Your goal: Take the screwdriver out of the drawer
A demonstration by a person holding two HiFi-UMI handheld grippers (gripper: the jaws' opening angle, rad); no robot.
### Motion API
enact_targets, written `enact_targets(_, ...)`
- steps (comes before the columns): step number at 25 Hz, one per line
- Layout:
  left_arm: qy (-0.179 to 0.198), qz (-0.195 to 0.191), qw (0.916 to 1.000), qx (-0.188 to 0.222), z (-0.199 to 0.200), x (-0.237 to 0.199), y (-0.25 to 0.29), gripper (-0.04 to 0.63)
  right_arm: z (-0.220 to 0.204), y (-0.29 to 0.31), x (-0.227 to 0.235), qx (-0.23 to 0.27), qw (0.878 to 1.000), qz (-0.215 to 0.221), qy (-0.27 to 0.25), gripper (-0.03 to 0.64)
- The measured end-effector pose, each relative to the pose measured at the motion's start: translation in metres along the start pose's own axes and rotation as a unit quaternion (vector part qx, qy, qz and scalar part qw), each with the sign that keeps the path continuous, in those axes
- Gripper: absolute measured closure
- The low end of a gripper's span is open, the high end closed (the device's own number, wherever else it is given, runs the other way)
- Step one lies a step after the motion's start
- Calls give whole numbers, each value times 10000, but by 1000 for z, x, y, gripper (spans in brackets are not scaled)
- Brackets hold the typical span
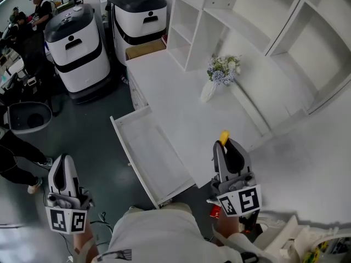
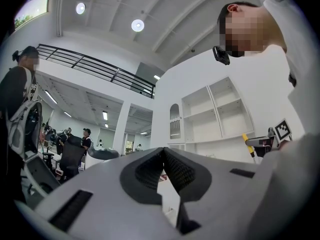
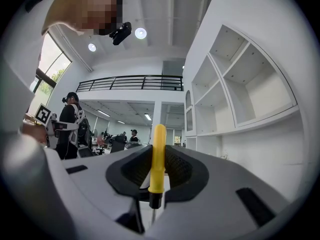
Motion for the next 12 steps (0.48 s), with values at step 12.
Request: enact_targets(12, -12, 8, 10000, 46, 3, -1, -4, 580, 2, -3, 1, 31, 9999, -116, -67, 529)
Point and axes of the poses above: the fingertips, and each gripper's own axes: y forward along the fingers, x to its right, z out of its top, the point moved 10 cm from there along -y, backward along the fingers, and after that the axes turned 14 degrees about z, right-handed, at the moved point
